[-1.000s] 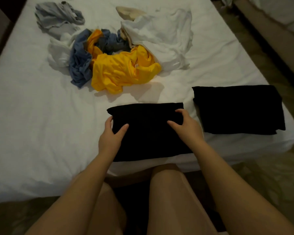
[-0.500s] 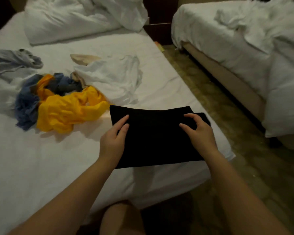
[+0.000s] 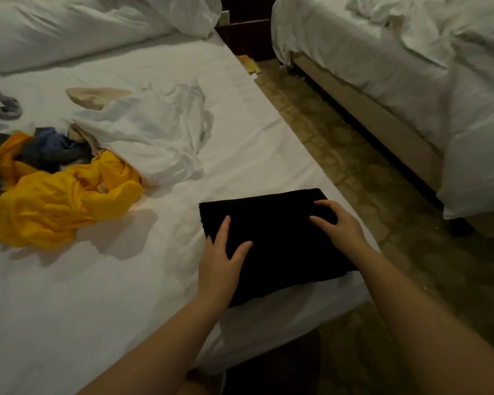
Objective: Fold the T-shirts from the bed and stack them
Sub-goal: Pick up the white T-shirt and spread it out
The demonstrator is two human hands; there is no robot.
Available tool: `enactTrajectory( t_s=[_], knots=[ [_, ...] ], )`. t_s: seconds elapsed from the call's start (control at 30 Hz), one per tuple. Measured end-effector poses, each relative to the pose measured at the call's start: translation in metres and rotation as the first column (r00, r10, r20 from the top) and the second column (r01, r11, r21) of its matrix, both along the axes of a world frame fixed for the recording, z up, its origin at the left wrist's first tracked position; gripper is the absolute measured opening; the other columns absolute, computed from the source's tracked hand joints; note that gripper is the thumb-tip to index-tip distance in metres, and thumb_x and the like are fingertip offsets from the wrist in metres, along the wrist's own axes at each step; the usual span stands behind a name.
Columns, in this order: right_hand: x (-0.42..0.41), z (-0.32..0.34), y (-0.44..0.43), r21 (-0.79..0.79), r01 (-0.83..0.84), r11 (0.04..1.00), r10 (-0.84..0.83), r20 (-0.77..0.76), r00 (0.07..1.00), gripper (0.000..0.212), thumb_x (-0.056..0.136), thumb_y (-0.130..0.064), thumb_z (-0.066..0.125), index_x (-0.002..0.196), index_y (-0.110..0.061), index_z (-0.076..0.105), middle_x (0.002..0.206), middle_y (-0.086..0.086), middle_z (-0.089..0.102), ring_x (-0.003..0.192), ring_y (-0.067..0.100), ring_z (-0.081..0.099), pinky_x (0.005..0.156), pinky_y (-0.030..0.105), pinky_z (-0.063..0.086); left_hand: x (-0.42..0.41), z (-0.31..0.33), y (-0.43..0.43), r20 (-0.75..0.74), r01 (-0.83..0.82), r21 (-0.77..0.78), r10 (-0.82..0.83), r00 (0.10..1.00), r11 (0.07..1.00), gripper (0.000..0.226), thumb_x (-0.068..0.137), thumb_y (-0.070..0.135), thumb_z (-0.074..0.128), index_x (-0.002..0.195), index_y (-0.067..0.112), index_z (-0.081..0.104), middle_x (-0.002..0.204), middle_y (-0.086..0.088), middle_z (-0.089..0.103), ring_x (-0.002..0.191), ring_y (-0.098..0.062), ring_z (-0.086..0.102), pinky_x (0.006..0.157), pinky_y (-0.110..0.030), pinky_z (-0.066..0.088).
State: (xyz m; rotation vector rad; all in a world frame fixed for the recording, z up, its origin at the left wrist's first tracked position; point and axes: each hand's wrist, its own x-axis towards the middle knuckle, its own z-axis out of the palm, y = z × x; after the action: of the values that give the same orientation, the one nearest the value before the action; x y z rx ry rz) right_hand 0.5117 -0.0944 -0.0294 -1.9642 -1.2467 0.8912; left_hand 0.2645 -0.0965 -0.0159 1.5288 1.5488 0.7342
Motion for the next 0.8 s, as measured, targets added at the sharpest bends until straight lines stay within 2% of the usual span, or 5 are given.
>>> enactTrajectory(
  t_s=[0.1,0.17,0.3,0.47,0.8],
  knots=[
    [-0.002,-0.001,0.000,-0.022,-0.002,1.000,0.004,0.106,0.994,0.038,0.092,-0.036,0.054,0.128,-0.031,0.048,0.125,0.001,0.055,0.112,0.022,0.052,0.083,0.030,0.042,0.005,-0.002,0.003,-0.081,0.036,-0.021,-0.037,0.996,0.999,0.061,0.093,0.041,0.048,0.147,0.034,0.019,0.153,-0.007,0.023,0.138,-0.024,0.028,0.102,-0.030,0.033],
    [-0.006,0.006,0.002,-0.096,-0.012,0.995,0.043,0.328,0.944,0.044,0.093,-0.043,0.047,0.135,-0.033,0.041,0.128,0.007,0.048,0.113,0.028,0.049,0.088,0.038,0.043,0.006,-0.002,0.004,-0.149,0.047,-0.031,-0.051,0.988,0.998,0.060,0.094,0.045,0.042,0.147,0.035,0.016,0.153,-0.011,0.020,0.137,-0.028,0.029,0.102,-0.033,0.035],
    [-0.055,0.035,-0.005,0.026,0.012,1.000,-0.025,0.608,0.794,0.052,0.094,-0.047,0.040,0.143,-0.031,0.032,0.148,0.005,0.030,0.134,0.029,0.028,0.108,0.048,0.023,-0.004,0.001,-0.005,-0.191,-0.009,0.023,0.014,0.982,1.000,0.062,0.093,0.047,0.041,0.147,0.034,0.015,0.149,-0.013,0.018,0.135,-0.031,0.028,0.108,-0.038,0.028],
    [-0.160,0.054,0.002,-0.193,-0.204,0.960,0.276,0.521,0.807,0.056,0.095,-0.055,0.029,0.144,-0.030,0.030,0.153,-0.001,0.027,0.142,0.021,0.019,0.113,0.051,0.006,-0.038,0.019,-0.015,-0.161,-0.111,0.094,0.125,0.979,0.989,0.062,0.093,0.053,0.036,0.148,0.030,0.015,0.153,-0.008,0.018,0.138,-0.026,0.022,0.111,-0.038,0.023],
    [-0.327,0.110,0.077,0.029,-0.406,0.913,0.328,0.538,0.776,0.028,0.094,-0.037,0.038,0.110,-0.028,0.059,0.111,0.000,0.064,0.110,0.024,0.055,0.101,0.042,0.027,-0.215,0.077,0.023,-0.337,-0.260,0.333,0.371,0.865,0.907,0.049,0.095,0.044,0.039,0.137,0.019,0.042,0.138,-0.007,0.044,0.124,-0.027,0.041,0.096,-0.041,0.036]
  ],
)
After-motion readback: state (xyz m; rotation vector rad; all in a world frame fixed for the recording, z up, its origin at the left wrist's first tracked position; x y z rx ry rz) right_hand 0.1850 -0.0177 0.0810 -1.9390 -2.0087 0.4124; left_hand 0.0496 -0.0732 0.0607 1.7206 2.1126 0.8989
